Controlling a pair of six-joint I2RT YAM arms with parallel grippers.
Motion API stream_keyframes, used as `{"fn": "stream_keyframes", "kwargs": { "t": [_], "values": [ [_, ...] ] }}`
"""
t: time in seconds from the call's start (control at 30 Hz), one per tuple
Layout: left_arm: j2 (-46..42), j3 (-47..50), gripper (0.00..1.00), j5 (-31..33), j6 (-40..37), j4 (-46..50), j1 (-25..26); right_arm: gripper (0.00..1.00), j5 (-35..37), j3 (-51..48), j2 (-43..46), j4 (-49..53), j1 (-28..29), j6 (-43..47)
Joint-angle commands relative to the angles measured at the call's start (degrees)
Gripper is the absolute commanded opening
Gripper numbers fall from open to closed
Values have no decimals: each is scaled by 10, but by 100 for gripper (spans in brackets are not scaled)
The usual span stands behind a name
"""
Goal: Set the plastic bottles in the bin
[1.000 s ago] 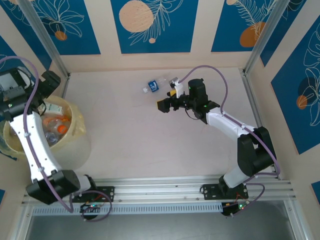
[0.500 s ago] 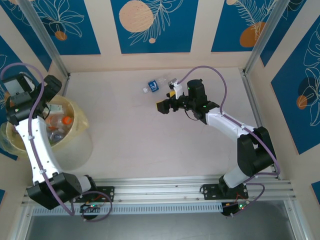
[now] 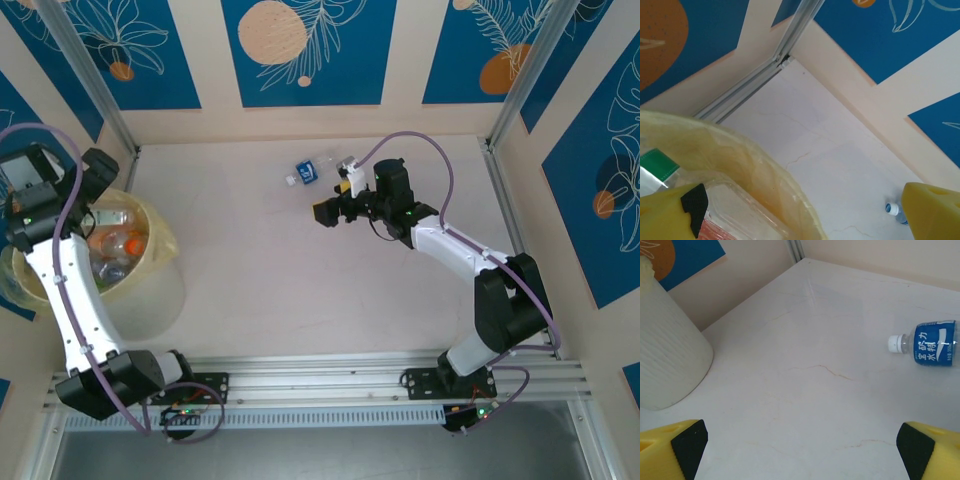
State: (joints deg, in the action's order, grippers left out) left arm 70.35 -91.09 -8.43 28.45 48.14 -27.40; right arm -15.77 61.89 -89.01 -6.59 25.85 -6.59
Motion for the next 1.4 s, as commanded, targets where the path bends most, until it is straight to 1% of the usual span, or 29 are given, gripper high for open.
{"fn": "stream_keyframes", "kwargs": {
  "t": [0.0, 0.07, 0.17, 0.23, 0.33, 0.4, 0.47, 0.57, 0.63, 0.7, 0.77, 0.87, 0.97, 1.13, 1.17, 1.23, 1.3, 1.37],
  "values": [
    [3, -97, 100, 9, -20, 62, 46, 99, 15, -11, 26, -35, -6, -26],
    [9, -126, 100, 41, -31, 68, 110, 99, 21, -21, 35, -52, -13, -42],
    [34, -152, 100, 105, -45, 65, 228, 99, 39, -35, 49, -66, -21, -62],
    [71, -172, 100, 140, -57, 60, 306, 99, 59, -40, 58, -62, -28, -72],
    [135, -200, 100, 169, -79, 37, 405, 99, 85, -52, 74, -48, -42, -82],
    [187, -219, 100, 171, -97, 18, 449, 99, 98, -63, 86, -42, -51, -91],
    [242, -239, 100, 162, -119, 2, 477, 99, 114, -78, 101, -38, -60, -100],
    [323, -266, 100, 122, -156, -29, 500, 99, 127, -100, 127, -32, -74, -107],
    [375, -287, 100, 84, -168, -49, 504, 99, 132, -111, 145, -20, -82, -107],
    [418, -304, 100, 59, -175, -73, 506, 99, 138, -118, 162, -10, -89, -104],
    [459, -324, 100, 44, -184, -92, 507, 99, 146, -126, 179, -3, -93, -100],
    [523, -371, 100, 29, -217, -98, 507, 99, 147, -140, 204, 7, -98, -90],
    [563, -384, 100, 15, -274, -131, 506, 99, 139, -144, 228, 28, -99, -73],
    [634, -420, 100, -40, -383, -185, 505, 99, 143, -161, 278, 63, -99, -45],
    [647, -432, 100, -50, -396, -189, 504, 99, 149, -165, 287, 66, -99, -42],
    [675, -449, 100, -88, -415, -210, 497, 99, 160, -176, 308, 72, -101, -38],
    [692, -448, 100, -124, -429, -244, 490, 99, 168, -183, 324, 77, -104, -35],
    [711, -448, 100, -142, -447, -270, 486, 99, 173, -189, 336, 82, -107, -33]
  ]
}}
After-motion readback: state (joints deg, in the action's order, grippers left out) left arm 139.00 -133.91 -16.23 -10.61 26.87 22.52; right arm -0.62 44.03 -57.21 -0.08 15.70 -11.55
